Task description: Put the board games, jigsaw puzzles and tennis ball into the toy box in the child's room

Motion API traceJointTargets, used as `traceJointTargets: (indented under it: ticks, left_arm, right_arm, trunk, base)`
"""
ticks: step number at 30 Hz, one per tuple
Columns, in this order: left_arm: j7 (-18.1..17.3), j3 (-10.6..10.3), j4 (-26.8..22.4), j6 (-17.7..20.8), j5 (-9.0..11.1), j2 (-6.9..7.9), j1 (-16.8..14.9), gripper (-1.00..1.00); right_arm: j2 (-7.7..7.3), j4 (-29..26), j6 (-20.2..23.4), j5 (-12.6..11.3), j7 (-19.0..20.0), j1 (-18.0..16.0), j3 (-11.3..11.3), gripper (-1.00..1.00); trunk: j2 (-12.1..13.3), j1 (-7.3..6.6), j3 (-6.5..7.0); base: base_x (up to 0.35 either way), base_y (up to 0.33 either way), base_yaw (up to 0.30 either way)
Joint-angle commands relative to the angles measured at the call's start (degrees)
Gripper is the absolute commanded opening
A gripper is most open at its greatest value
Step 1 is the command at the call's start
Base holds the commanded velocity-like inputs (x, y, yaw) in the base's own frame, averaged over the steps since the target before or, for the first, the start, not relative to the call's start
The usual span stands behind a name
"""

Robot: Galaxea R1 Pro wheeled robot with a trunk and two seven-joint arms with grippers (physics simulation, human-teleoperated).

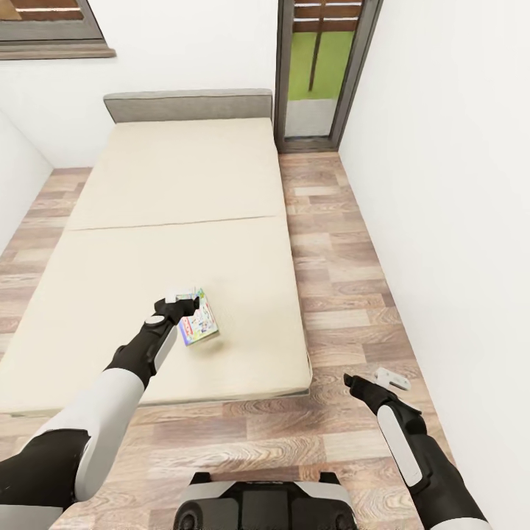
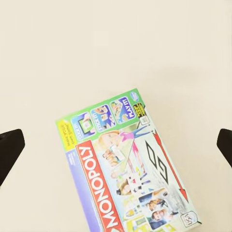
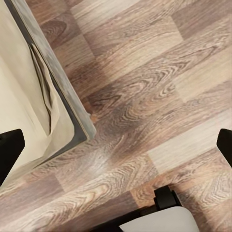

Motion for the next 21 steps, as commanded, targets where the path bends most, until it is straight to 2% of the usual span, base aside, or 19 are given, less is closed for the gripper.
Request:
traceJointTargets:
  ticks: [1, 8, 16, 21]
  left_arm:
    - [0.1, 0.0, -0.3, 0.3, 0.1, 0.02, 0.0, 1.0]
    - [0.2, 0.0, -1.9, 0.6, 0.0, 0.1, -0.2, 1.0]
    - [0.2, -0.1, -1.9, 1.8, 0.1, 0.2, -3.2, 1.0]
    - [0.2, 0.0, -1.8, 4.2, 0.2, 0.37, -5.5, 1.0]
  right_arm:
    - [-0.02, -0.1, 0.2, -0.6, -0.5, 0.0, 0.0, 1.0]
    - [0.03, 0.0, 0.2, -0.7, -0.5, 0.0, 0.0, 1.0]
    - [0.06, 0.0, 0.2, -0.7, -0.5, 0.0, 0.1, 1.0]
    - [0.1, -0.1, 0.2, -0.6, -0.5, 0.0, 0.1, 1.0]
  trunk:
    - [-0.1, 0.03, -0.17]
    - [-0.1, 0.03, -0.8]
    - [-0.1, 0.03, -1.52]
    - [-0.1, 0.03, -1.98]
  base:
    - [0.0, 0.0, 0.0]
    - [0.0, 0.0, 0.005]
    - [0.0, 0.0, 0.052]
    - [0.0, 0.0, 0.064]
